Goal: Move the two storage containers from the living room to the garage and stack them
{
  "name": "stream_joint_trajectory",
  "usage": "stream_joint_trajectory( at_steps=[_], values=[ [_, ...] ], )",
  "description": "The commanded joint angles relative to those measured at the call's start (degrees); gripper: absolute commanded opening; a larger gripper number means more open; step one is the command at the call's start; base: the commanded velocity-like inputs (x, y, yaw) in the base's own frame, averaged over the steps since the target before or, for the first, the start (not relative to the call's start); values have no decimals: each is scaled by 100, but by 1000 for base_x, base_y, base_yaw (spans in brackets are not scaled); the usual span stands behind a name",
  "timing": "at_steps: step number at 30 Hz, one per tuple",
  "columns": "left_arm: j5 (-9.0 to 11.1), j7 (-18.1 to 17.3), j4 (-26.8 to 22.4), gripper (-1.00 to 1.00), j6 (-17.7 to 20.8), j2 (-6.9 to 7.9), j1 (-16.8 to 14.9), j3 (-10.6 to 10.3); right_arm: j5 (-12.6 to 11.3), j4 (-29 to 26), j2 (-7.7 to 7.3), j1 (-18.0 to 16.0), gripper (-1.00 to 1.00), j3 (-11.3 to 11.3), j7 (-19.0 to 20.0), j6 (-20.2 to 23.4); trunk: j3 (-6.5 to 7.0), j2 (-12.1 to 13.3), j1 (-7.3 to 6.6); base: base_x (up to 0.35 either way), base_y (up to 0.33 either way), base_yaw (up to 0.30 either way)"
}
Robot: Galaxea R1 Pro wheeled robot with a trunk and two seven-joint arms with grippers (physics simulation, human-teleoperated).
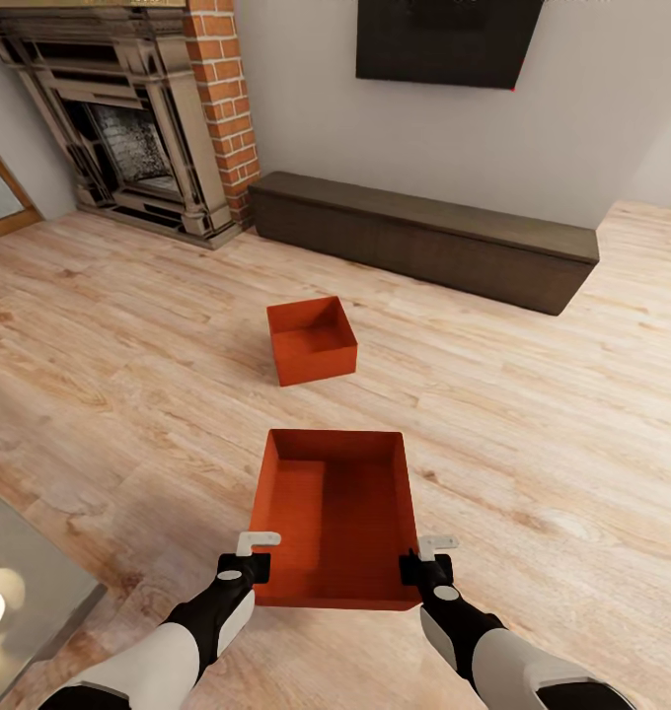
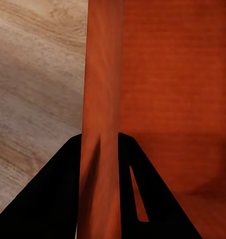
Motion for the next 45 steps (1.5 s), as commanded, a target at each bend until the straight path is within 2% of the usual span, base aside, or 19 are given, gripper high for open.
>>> stream_joint_trajectory(
  at_steps=[1,45],
  values=[
    [-53,69,-29,-100,19,4,-4,59,-22,22,-1,-1,-100,-90,-63,-6,15,40,-23,0,0,0],
    [-53,71,-38,-100,19,6,-4,65,-14,19,7,-1,-100,-90,-64,-33,805,1804,-989,0,0,0]
  ],
)
